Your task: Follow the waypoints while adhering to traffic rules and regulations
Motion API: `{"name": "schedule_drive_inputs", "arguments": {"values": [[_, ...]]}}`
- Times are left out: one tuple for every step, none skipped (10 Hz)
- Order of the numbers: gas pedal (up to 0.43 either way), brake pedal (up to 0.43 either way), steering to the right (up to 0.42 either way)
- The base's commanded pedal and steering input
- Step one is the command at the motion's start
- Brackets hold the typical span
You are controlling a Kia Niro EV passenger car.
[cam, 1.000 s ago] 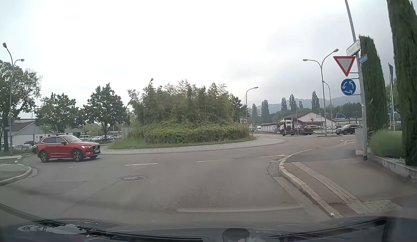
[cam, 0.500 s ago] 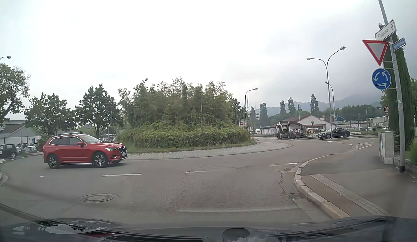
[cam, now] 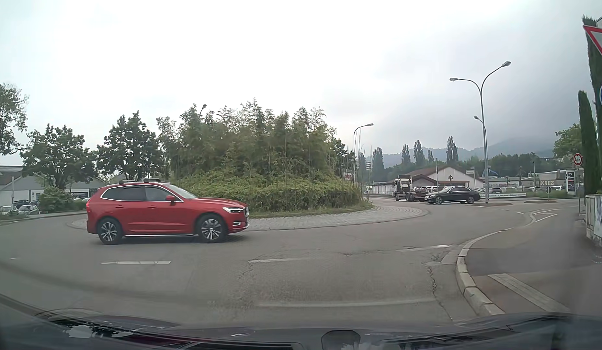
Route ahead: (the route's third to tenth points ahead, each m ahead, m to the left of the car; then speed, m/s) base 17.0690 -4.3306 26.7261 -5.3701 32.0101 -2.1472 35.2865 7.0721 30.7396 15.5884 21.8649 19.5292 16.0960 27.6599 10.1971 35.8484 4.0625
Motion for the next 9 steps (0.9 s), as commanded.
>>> {"name": "schedule_drive_inputs", "arguments": {"values": [[0.0, 0.0, 0.015], [0.0, 0.0, 0.027], [0.0, 0.0, 0.036], [0.0, 0.0, 0.041], [0.0, 0.0, 0.049], [0.0, 0.0, 0.062], [0.008, 0.0, 0.077], [0.039, 0.0, 0.097], [0.047, 0.0, 0.119]]}}
